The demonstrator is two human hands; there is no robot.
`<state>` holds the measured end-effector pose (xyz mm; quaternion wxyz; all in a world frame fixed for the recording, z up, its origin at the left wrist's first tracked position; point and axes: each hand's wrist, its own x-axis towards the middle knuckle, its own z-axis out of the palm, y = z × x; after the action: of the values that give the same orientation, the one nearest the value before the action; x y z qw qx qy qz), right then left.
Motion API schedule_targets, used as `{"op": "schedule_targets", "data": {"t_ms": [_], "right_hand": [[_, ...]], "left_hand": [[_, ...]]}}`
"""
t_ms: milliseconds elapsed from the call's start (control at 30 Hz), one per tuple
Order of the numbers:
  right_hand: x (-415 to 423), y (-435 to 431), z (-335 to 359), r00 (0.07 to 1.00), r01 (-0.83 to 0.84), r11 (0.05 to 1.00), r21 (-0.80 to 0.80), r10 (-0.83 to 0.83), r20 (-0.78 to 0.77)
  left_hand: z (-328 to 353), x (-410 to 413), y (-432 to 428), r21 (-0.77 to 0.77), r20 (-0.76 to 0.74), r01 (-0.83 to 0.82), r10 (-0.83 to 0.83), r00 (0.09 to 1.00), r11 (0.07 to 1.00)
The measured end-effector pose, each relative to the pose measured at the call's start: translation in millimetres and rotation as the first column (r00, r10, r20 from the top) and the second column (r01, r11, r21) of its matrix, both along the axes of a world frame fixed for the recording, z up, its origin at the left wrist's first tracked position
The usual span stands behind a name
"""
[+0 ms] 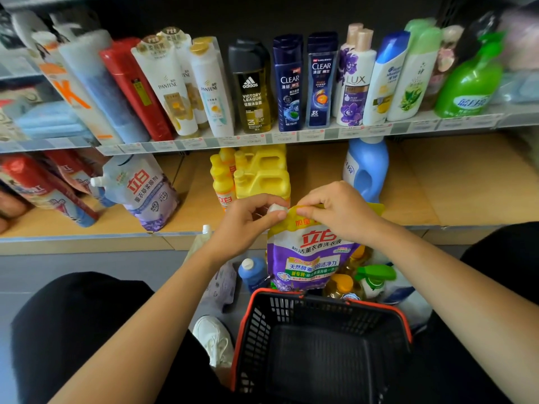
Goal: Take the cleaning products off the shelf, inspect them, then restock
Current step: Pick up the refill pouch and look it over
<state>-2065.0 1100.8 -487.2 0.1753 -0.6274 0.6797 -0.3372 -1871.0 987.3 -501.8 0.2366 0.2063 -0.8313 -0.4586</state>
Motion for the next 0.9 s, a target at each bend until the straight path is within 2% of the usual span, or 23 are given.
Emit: {"op": "schedule_targets", "data": {"t_ms": [100, 300, 400, 467, 600, 700, 800, 867, 900], "right_hand": [[-3.4, -0.6, 0.3, 1.0, 0.014, 1.0, 0.01, -0.015, 0.023], [-7.3, -2.0, 0.0, 0.999, -0.002, 1.0, -0.031, 0.003, 0.043], [-12.4, -1.9, 1.5, 0.997, 0.0, 0.997, -0.075, 0.006, 0.08], [-14.5, -2.2, 3.7, 0.995, 0.018, 0.994, -0.108, -0.008, 0.099], [-17.5, -2.3, 8.2, 0.993, 0.056, 0.986, -0.158, -0.038, 0.109], [-15.6, -3.6, 7.1, 0.99, 0.129, 0.974, -0.187, -0.116, 0.078], [-17.7, -4.2, 4.8, 0.941, 0.302, 0.896, -0.326, -0.335, -0.047], [-17.4, -0.4, -0.3, 0.92, 0.357, 0.852, -0.384, -0.391, -0.01], [-12.5, 2.5, -4.8, 0.932, 0.353, 0.871, -0.341, -0.358, 0.049]], "left_hand": [[-3.8, 0.4, -2.6, 0.007, -0.053, 0.05, -0.049, 0.997, 0.999], [-6.5, 1.0, -0.8, 0.078, -0.102, 0.034, -0.026, 0.994, 0.996], [-9.1, 2.6, -3.5, 0.191, 0.0, 0.09, -0.092, 0.996, 0.978], [-12.6, 3.7, -4.7, 0.17, 0.111, 0.107, -0.127, 0.986, 0.98], [-13.7, -1.2, -2.4, 0.073, 0.094, -0.018, 0.011, 0.995, 0.997], [-14.5, -6.1, -2.3, 0.043, 0.07, -0.059, 0.056, 0.996, 0.997], [-15.4, -7.2, -1.1, 0.048, 0.061, -0.116, 0.113, 0.992, 0.992], [-16.0, -9.0, -1.0, 0.105, 0.037, -0.167, 0.164, 0.986, 0.98], [-15.5, -9.6, -1.3, 0.154, 0.015, -0.191, 0.191, 0.981, 0.969]]}}
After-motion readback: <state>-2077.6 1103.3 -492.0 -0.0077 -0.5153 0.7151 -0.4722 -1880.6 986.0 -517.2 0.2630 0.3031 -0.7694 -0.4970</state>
